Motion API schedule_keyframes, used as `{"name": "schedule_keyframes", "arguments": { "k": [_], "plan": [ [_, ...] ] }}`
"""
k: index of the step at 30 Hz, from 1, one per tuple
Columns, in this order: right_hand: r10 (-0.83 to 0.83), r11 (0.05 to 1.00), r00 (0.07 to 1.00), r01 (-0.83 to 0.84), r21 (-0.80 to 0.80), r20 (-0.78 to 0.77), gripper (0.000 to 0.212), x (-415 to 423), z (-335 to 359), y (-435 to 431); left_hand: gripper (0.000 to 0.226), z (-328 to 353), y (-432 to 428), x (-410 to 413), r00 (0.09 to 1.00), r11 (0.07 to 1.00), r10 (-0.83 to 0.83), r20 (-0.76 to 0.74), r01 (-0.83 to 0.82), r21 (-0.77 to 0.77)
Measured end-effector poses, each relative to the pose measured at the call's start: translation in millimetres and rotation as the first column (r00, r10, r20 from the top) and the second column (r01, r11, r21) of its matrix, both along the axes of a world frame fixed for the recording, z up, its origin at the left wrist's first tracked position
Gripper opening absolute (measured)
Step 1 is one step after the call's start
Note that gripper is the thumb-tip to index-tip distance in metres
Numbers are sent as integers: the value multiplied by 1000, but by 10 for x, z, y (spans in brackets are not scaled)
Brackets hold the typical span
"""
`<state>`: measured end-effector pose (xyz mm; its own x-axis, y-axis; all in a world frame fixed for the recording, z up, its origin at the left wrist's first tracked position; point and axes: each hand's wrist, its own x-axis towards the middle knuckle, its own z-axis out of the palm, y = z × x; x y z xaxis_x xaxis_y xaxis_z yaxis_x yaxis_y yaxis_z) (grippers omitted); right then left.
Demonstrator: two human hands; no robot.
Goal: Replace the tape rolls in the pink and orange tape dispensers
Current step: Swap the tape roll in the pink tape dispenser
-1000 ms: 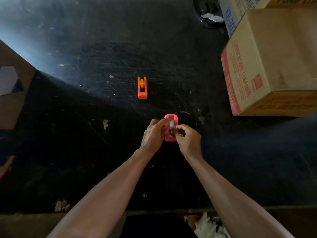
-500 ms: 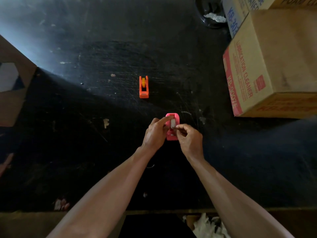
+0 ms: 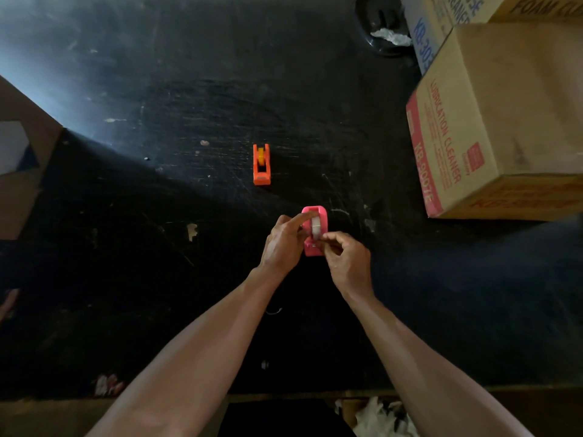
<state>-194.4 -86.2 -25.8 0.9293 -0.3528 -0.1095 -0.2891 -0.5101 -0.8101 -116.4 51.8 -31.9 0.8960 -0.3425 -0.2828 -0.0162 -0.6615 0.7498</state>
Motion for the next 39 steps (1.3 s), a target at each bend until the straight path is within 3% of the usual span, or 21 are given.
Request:
{"name": "schedule_keyframes", "arguments": {
  "k": [23,29,39],
  "plan": [
    [64,995,996,-68,-75,-62,20,-168,-11,-4,45,-8,-33,68,999,1000,5,-34,-4,25],
    [18,1000,999,-18,11,-40,30,-316,32,42,47,18,-33,81,999,999,10,-35,-8,34],
    [-56,998,994,58,19,-91,28,-463,-32,109,49,-25,36,144,998,999,-20,-62,22,30]
  ]
}}
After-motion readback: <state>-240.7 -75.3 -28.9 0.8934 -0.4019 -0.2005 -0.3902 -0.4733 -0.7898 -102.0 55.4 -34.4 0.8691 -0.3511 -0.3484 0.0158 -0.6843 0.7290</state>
